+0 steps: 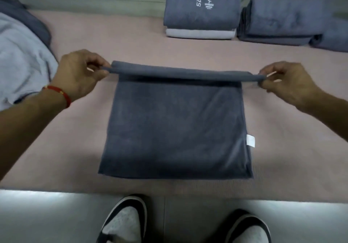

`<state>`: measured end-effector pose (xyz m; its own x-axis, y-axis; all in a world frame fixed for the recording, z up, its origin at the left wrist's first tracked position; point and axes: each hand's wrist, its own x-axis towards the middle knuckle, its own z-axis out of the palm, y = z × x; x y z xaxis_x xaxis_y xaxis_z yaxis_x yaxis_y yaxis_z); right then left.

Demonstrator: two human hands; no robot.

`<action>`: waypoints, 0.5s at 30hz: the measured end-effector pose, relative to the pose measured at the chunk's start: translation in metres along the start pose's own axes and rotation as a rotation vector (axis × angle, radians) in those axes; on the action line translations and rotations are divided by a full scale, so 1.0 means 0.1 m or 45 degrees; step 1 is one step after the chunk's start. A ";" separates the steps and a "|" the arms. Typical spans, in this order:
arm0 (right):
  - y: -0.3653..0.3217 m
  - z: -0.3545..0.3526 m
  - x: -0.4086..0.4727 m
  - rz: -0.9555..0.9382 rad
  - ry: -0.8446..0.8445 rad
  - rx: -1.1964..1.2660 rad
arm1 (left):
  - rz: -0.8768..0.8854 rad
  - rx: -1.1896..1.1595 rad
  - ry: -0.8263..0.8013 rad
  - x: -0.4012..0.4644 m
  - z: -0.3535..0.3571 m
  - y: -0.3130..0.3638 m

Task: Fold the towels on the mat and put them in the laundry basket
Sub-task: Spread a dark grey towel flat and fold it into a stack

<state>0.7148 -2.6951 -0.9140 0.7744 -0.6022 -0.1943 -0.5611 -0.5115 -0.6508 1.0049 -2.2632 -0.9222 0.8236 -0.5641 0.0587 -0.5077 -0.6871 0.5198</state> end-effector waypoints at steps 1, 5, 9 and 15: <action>0.06 0.01 -0.16 -0.113 -0.017 -0.109 | 0.026 0.021 0.003 -0.21 0.00 0.02; 0.34 0.15 -0.87 -0.388 -0.093 -0.199 | 0.098 -0.116 -0.029 -1.03 -0.01 0.03; 0.54 0.31 -1.44 -0.361 -0.223 -0.108 | 0.122 -0.059 -0.028 -1.73 0.08 0.00; 0.68 0.41 -1.89 -0.373 -0.295 -0.185 | 0.002 -0.036 -0.086 -2.32 0.21 -0.09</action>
<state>0.5427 -2.5907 -0.9518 0.9439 -0.2720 -0.1870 -0.3292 -0.7325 -0.5959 0.8137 -2.1356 -0.9585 0.8033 -0.5956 0.0022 -0.5007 -0.6733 0.5440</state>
